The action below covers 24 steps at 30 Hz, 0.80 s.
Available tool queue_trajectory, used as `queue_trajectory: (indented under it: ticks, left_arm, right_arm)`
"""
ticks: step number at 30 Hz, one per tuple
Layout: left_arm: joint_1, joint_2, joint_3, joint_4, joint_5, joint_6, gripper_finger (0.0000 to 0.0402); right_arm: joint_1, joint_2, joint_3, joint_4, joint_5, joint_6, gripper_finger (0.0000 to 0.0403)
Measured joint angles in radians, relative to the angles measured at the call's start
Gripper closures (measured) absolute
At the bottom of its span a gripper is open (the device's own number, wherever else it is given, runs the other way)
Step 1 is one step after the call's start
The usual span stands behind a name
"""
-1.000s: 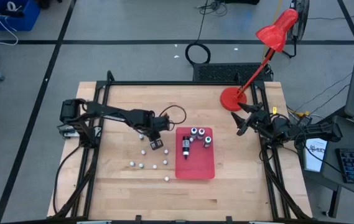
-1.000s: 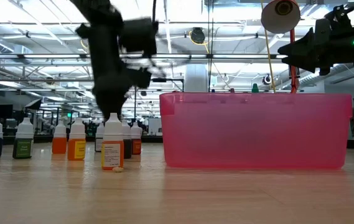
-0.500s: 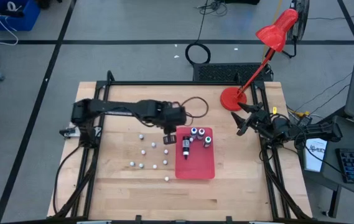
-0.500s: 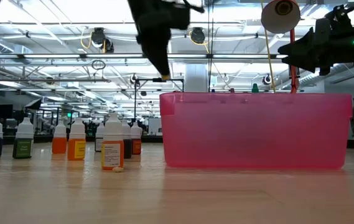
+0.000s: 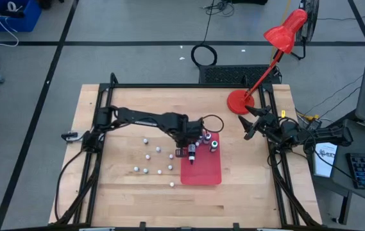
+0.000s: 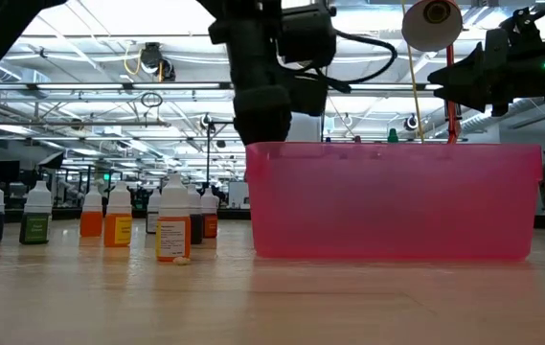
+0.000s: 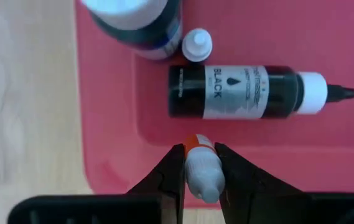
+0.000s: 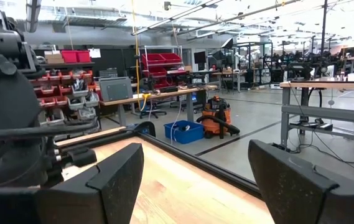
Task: Pick & Place food coloring
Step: Put the small yellow food coloring bottle into the red bin
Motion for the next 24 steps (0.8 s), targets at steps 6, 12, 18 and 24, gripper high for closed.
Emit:
queue_trajectory:
  ticks: [6,12,18,24]
  left_arm:
    - [0.002,0.063,0.001,0.019,0.006,0.0,0.0336]
    - [0.002,0.106,0.002,0.043,0.04,0.003,0.0336]
    - [0.002,0.103,0.001,0.054,0.041,-0.035,0.0312]
    - [0.001,0.102,0.0,0.05,0.01,-0.052,0.0211]
  right_arm:
    - [0.0,0.0,0.0,-0.002,0.0,-0.003,0.0124]
    - [0.0,0.001,0.0,-0.004,0.0,-0.003,0.0124]
    - [0.0,0.003,0.0,-0.005,0.0,-0.003,0.0124]
    - [0.0,0.003,0.0,-0.009,0.0,-0.003,0.0124]
